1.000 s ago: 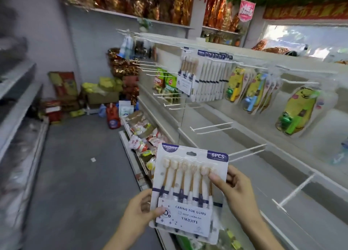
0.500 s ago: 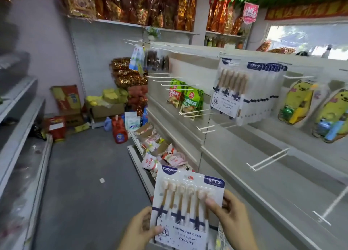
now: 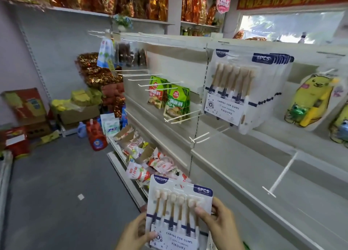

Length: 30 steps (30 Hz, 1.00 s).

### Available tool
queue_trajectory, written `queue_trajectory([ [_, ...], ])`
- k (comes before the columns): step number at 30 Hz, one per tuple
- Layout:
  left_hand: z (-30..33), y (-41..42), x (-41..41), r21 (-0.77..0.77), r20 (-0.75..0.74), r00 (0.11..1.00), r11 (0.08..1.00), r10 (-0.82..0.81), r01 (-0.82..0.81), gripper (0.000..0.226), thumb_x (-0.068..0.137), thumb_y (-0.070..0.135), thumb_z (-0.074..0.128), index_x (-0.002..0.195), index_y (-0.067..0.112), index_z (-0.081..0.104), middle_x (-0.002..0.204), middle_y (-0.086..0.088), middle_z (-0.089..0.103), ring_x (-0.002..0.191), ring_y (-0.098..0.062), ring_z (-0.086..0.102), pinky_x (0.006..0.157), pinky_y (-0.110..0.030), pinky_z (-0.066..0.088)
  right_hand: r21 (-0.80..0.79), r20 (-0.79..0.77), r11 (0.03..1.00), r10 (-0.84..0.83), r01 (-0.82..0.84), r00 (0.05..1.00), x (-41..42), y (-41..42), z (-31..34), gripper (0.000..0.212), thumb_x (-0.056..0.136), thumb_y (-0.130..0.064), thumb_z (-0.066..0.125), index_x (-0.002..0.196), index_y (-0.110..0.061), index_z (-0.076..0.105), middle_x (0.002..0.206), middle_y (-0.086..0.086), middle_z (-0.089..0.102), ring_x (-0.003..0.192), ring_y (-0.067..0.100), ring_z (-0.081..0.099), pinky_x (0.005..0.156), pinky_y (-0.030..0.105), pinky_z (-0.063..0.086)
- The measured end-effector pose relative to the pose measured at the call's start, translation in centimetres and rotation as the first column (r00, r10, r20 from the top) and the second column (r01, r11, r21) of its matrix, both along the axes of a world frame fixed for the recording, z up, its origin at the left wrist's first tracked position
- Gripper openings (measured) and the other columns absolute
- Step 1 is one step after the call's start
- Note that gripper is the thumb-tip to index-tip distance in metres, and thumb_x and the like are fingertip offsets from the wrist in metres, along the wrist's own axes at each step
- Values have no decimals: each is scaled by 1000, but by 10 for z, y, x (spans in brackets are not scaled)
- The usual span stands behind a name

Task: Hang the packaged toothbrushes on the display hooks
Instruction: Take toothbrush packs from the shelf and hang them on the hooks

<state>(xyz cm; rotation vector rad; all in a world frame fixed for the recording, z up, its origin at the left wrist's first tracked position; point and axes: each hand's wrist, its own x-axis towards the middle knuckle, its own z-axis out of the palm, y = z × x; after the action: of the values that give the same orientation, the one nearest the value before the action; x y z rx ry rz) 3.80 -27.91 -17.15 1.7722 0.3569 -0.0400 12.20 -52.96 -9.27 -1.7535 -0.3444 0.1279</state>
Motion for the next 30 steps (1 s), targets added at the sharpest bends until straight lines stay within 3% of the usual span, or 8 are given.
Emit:
queue_trajectory([
  [2, -3, 2, 31, 13, 4, 1000, 1000, 4, -4, 50, 74, 8, 85, 118, 20, 65, 105, 7, 77, 100, -11, 73, 86, -22, 55, 3, -2, 1000, -23, 23, 1000, 26, 1, -2, 33, 83, -11, 79, 110, -27, 72, 96, -13, 78, 92, 8, 73, 78, 20, 56],
  [6, -1, 8, 85, 12, 33, 999, 1000, -2, 2, 51, 78, 6, 82, 124, 18, 63, 110, 2, 76, 103, -17, 72, 93, -36, 56, 29, -15, 999, -44, 45, 999, 71, 5, 4, 30, 85, -14, 76, 112, -26, 71, 99, -11, 78, 93, 9, 73, 85, 35, 59],
  [10, 1, 11, 131, 47, 85, 996, 999, -16, 12, 46, 79, 2, 79, 119, 19, 64, 106, 7, 77, 95, -13, 73, 79, -23, 55, 49, 27, 996, -72, 71, 997, 106, 11, 6, 29, 85, -17, 76, 112, -27, 71, 99, -13, 78, 93, 8, 74, 81, 28, 58],
  [14, -1, 16, 160, 91, 105, 992, 994, -71, 61, 50, 78, 17, 83, 124, 24, 63, 112, 13, 74, 103, -11, 70, 84, -26, 56, 58, 51, 993, -107, 104, 993, 124, 15, 5, 30, 83, -29, 73, 112, -25, 71, 105, -12, 77, 98, 8, 72, 84, 28, 57],
  [17, 4, 21, 179, 114, 104, 988, 988, -116, 104, 61, 70, 46, 85, 125, 30, 62, 116, 15, 72, 104, -9, 69, 91, -36, 56, 77, 43, 987, -146, 142, 988, 132, 17, 8, 31, 82, -32, 73, 112, -26, 71, 105, -11, 77, 99, 11, 72, 84, 32, 57],
  [21, 6, 28, 202, 121, 102, 974, 975, -200, 187, 50, 82, 24, 80, 126, 35, 60, 117, 17, 71, 106, -8, 68, 92, -35, 55, 55, 69, 976, -212, 209, 975, 138, 23, 11, 26, 87, -26, 72, 114, -27, 70, 106, -12, 76, 98, 9, 72, 87, 37, 56],
  [25, 9, 30, 219, 110, 112, 960, 964, -256, 244, 45, 85, 18, 76, 124, 31, 60, 114, 18, 72, 103, -6, 69, 89, -31, 57, 48, 80, 958, -287, 284, 955, 143, 28, 10, 27, 88, -27, 72, 115, -26, 70, 108, -10, 76, 101, 12, 71, 91, 43, 56],
  [30, 7, 40, 242, 105, 103, 943, 946, -316, 305, 42, 86, 21, 76, 123, 33, 60, 115, 20, 71, 103, -2, 68, 89, -30, 55, 28, 82, 939, -345, 344, 935, 153, 37, 3, 25, 90, -23, 72, 115, -25, 69, 107, -12, 76, 98, 9, 71, 87, 38, 57],
])
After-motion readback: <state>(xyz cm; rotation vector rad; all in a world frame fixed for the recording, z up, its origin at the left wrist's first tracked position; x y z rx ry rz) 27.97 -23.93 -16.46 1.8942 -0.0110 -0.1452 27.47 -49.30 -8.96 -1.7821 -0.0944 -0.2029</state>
